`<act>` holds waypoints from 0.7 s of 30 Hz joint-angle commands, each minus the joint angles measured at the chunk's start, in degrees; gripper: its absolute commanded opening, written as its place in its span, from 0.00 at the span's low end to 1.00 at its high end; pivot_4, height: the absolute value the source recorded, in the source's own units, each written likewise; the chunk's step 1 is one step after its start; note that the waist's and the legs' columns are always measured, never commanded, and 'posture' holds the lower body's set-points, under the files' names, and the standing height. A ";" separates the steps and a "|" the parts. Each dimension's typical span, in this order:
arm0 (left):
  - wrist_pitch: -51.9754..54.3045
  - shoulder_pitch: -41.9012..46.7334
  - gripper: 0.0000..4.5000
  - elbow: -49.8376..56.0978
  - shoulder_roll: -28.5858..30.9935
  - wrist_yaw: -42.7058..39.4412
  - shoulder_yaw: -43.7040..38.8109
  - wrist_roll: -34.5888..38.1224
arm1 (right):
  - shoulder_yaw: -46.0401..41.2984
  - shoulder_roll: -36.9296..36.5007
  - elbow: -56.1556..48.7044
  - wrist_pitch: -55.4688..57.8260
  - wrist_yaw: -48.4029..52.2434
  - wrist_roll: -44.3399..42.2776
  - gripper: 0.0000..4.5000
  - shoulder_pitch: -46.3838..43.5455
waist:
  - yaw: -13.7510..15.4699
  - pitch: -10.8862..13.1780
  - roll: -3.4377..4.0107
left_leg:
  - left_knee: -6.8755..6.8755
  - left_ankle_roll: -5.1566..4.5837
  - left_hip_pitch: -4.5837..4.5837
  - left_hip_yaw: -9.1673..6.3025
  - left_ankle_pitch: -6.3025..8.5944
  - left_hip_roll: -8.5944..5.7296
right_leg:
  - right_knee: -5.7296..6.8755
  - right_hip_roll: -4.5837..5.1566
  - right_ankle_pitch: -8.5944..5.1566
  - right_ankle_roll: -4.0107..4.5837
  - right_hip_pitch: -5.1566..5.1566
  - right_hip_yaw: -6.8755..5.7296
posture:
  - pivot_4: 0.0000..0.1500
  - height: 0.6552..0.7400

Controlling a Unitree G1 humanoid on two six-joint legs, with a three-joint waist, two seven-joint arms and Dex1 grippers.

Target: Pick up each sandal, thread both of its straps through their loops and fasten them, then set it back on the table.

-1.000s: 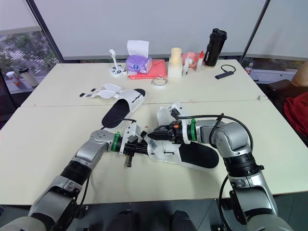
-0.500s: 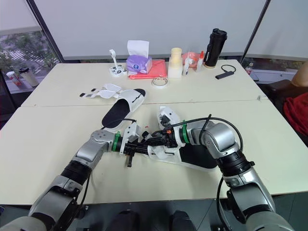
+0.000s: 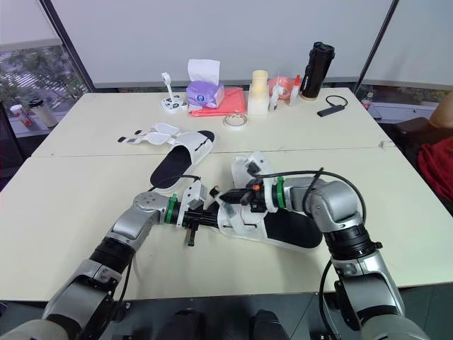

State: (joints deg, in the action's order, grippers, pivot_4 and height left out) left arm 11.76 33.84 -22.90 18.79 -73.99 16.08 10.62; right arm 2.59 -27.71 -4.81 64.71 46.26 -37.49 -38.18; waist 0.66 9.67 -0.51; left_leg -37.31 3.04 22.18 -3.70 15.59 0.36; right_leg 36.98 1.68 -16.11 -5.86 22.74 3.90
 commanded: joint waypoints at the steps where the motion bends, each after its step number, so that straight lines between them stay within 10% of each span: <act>1: 1.27 -2.38 0.00 -2.36 -0.16 1.69 2.71 -2.86 | -7.53 -1.66 -9.20 -2.80 1.32 -5.11 0.01 3.17 | 0.20 0.00 0.00 | 0.01 0.00 0.01 -0.01 0.00 0.00 | 0.00 0.00 0.00 0.00 0.00 0.00 | 1.00 1.00; 21: 0.77 -1.65 0.00 -3.73 -0.55 0.68 3.41 -3.31 | -18.09 1.91 -10.77 -11.08 -11.95 -11.55 0.01 12.34 | 0.03 0.01 0.01 | 0.03 0.00 0.05 -0.10 0.00 -0.03 | -0.05 0.01 -0.03 0.03 -0.02 -0.03 | 1.00 1.00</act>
State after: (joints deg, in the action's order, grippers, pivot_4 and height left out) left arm 11.65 34.12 -23.53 18.47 -74.23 16.03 10.63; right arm -14.68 -25.46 -14.78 55.72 34.58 -49.26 -25.22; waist 0.69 9.68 -0.49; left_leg -37.27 3.04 22.23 -3.80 15.59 0.33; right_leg 36.93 1.69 -16.13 -5.84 22.72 3.86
